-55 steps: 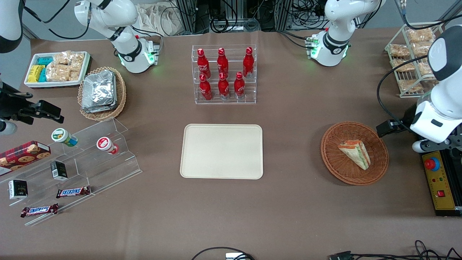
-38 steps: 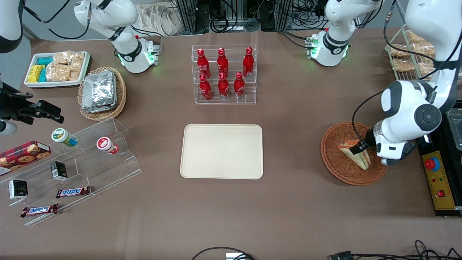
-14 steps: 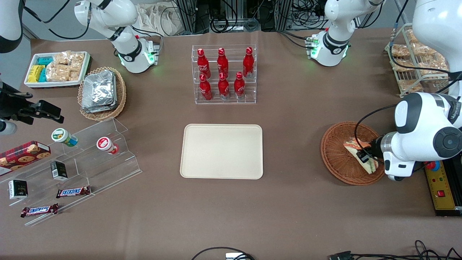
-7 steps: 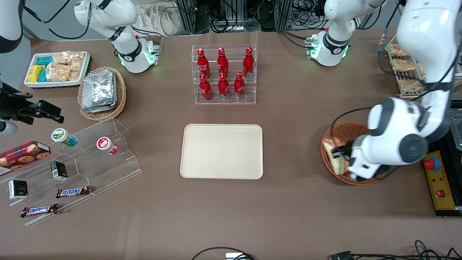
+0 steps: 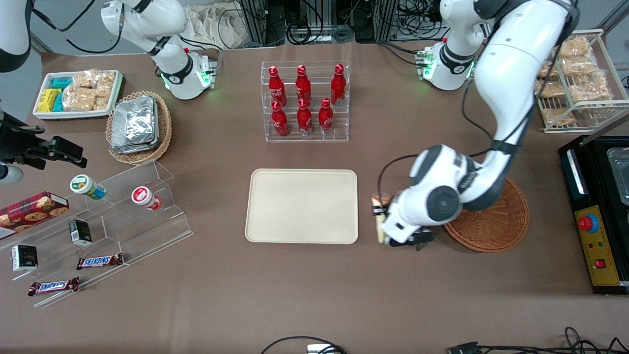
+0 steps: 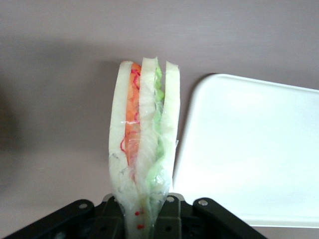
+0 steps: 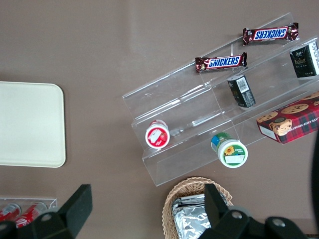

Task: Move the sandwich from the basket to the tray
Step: 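Lift the sandwich and carry it with the left gripper over the tray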

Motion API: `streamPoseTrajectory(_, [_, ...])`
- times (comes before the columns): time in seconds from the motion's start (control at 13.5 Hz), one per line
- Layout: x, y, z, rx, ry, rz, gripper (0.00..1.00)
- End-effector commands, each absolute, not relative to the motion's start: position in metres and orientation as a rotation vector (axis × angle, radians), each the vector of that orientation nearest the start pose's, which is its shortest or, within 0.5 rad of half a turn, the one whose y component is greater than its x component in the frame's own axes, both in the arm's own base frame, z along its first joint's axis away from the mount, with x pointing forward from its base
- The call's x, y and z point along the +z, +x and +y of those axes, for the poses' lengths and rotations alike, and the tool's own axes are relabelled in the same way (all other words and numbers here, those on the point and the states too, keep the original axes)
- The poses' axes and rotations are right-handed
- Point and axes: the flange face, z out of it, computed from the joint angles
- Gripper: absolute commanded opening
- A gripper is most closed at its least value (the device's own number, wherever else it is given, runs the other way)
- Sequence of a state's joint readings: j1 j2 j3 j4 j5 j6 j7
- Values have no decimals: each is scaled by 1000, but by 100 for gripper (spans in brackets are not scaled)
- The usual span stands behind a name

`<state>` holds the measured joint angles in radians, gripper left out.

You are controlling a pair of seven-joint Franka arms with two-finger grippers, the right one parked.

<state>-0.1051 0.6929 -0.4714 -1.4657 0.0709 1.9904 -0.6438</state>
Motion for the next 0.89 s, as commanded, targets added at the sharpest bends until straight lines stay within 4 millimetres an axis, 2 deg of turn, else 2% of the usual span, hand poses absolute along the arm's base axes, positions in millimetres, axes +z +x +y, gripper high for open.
streamPoseTrajectory(0.0, [289, 613, -383, 283, -3308, -225, 1])
streamPoseTrajectory(0.15, [270, 596, -414, 254, -3293, -194, 2])
streamPoseTrajectory(0.22, [258, 590, -420, 236, -3268, -142, 3])
streamPoseTrajectory(0.37, [241, 587, -421, 190, -3224, -64, 5])
streamPoseTrajectory(0.52, [236, 584, -421, 182, -3205, -30, 14])
streamPoseTrajectory(0.59, [236, 584, -421, 183, -3204, -18, 65])
streamPoseTrajectory(0.67, [236, 584, -421, 181, -3204, -7, 100])
streamPoseTrajectory(0.81, [244, 586, -422, 169, -3210, -16, 100])
